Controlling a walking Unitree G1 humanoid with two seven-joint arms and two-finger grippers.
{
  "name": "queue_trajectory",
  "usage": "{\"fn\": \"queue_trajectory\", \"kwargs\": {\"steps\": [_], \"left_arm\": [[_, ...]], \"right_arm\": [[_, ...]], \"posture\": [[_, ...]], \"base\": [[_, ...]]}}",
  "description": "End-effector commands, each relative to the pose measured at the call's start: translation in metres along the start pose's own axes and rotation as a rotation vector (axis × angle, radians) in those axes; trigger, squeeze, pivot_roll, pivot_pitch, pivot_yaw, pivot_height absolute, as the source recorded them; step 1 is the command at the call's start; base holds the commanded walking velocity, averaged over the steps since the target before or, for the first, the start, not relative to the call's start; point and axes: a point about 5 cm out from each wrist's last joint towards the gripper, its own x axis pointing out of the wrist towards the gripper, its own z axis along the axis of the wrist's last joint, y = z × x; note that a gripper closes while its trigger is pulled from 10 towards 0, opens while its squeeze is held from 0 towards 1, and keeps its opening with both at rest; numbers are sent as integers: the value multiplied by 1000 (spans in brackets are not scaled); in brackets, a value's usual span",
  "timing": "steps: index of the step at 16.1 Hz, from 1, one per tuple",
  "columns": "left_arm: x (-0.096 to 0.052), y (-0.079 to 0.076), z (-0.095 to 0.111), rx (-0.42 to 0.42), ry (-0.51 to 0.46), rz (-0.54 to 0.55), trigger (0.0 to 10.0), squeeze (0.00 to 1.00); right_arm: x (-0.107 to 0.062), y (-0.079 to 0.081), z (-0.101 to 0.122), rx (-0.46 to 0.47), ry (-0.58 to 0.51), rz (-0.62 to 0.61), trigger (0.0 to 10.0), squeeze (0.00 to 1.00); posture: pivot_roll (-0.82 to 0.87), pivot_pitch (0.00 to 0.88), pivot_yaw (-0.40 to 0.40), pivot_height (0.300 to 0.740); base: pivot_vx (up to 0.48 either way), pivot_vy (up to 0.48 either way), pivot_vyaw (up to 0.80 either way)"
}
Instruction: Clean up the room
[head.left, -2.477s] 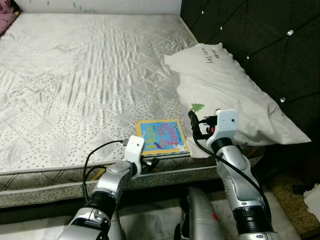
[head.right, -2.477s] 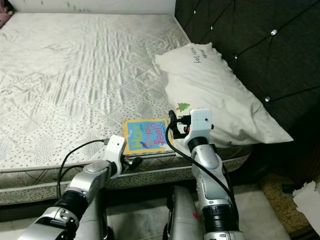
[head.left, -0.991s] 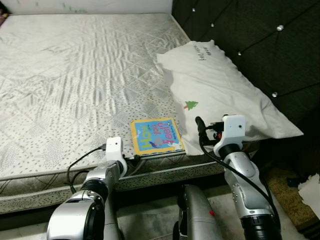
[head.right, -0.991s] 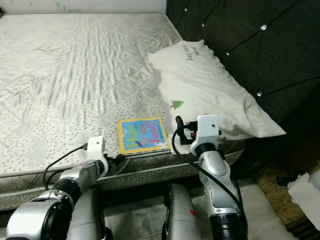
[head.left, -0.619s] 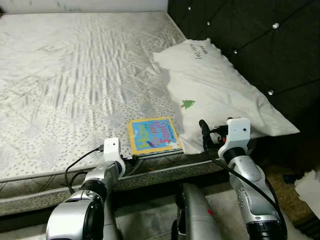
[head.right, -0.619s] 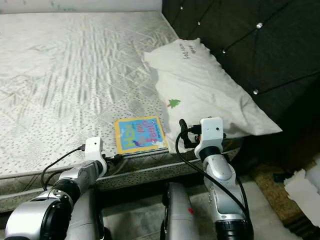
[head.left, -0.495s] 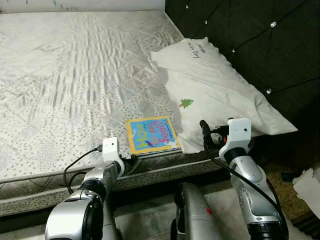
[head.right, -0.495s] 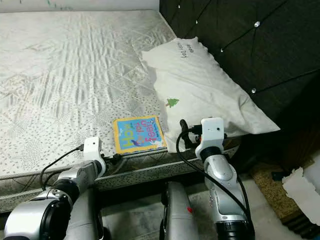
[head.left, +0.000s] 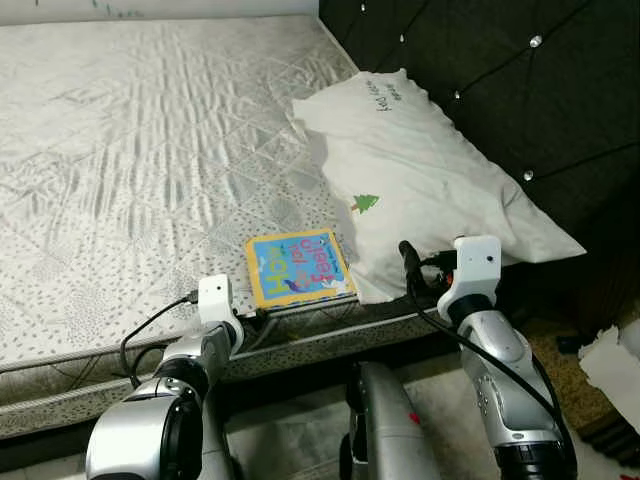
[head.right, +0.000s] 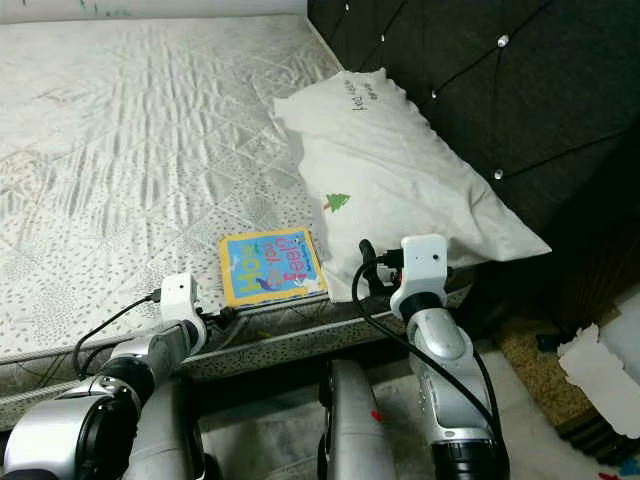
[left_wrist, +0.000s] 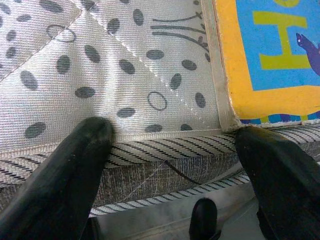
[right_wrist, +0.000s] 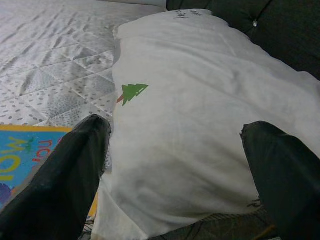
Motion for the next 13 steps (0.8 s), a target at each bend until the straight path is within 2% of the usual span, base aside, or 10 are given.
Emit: {"fn": "queue_trajectory", "kwargs": {"steps": [1,4,5,6,7,8,9,13], "left_arm": [[0,7,-4,-4,25,31,10000,580],[-1,8,0,-1,16,36,10000,471],[-1,6,2,9,7,27,10000,298],[0,4,5,14,1,20,10000,216],[0,2,6,18,-3,16,10000,216],[0,0,8,15,-8,10,10000,71],[0,-4,8,30,-8,-4,10000,0],[1,-13,7,81,-10,-47,10000,0]], "right_arm": [[2,0,2,1,-5,-3,10000,0],[4,2,1,6,-4,-5,10000,0],[5,3,1,9,-5,-4,10000,0],[6,3,1,11,-7,-5,10000,0],[7,4,1,12,-8,-5,10000,0],[8,4,1,14,-11,-5,10000,0],[11,5,2,18,-16,-5,10000,0],[17,11,2,29,-24,7,10000,0]], "posture": [[-102,45,-51,568],[-96,35,-44,568],[-90,30,-41,568],[-84,25,-39,568],[-83,24,-39,568],[-77,19,-36,568],[-66,13,-35,568],[-42,0,-31,568]], "base": [[0,0,0],[0,0,0],[0,0,0],[0,0,0],[0,0,0],[0,0,0],[0,0,0],[0,0,0]]}}
